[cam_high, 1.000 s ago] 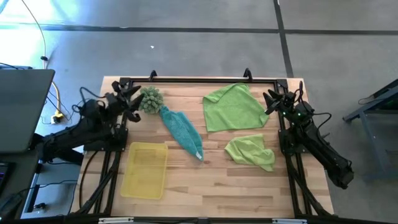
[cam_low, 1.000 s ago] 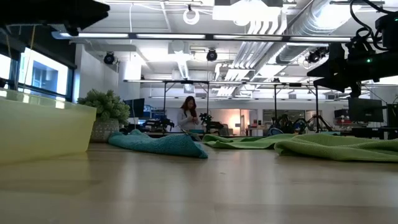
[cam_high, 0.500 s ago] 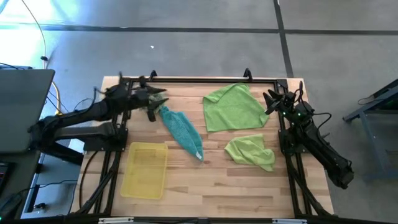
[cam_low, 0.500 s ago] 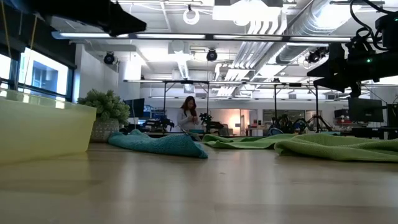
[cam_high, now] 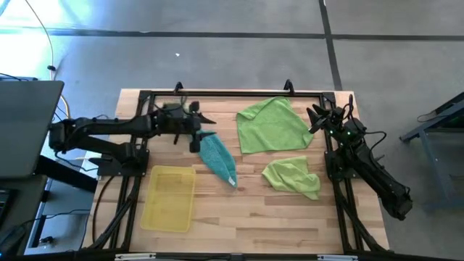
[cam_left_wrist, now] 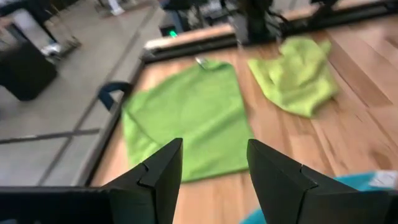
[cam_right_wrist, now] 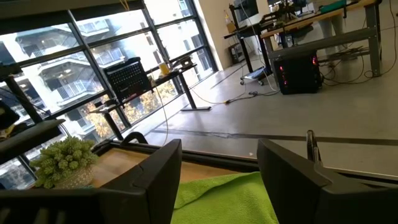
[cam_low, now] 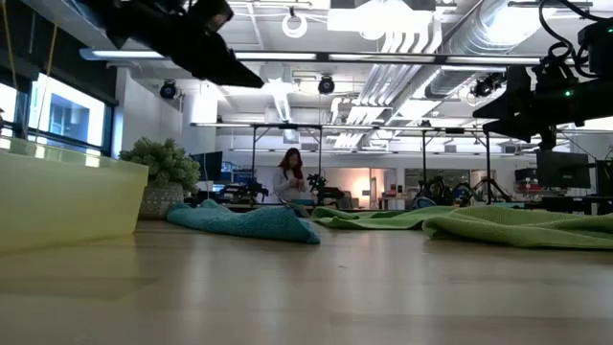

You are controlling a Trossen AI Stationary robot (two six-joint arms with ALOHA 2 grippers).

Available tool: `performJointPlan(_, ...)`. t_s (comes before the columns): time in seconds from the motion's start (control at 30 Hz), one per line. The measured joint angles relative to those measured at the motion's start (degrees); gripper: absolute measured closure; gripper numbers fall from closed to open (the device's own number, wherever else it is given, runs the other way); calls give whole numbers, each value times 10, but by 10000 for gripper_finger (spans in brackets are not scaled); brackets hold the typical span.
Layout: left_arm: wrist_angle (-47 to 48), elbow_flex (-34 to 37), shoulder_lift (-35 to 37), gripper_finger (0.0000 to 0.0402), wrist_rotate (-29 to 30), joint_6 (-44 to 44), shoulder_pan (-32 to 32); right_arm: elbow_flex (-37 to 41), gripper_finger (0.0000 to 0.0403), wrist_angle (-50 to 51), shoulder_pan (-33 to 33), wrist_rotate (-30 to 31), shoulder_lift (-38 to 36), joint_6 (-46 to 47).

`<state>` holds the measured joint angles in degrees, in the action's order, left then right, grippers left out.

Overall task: Roll microfiber towels into tight, uniform cylinder then place into a basket
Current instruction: Adjust the blue towels

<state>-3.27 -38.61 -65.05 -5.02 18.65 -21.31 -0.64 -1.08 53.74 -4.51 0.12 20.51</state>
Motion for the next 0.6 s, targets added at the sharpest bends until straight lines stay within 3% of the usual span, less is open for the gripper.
performJointPlan(0.2, 54, -38, -53, 233, 0, 0, 31, 0, 199, 0, 0, 0, 0, 0)
performJointPlan(0.6, 100, -39, -162, 233, 0, -13, 73, 0, 199, 0, 0, 0, 0, 0)
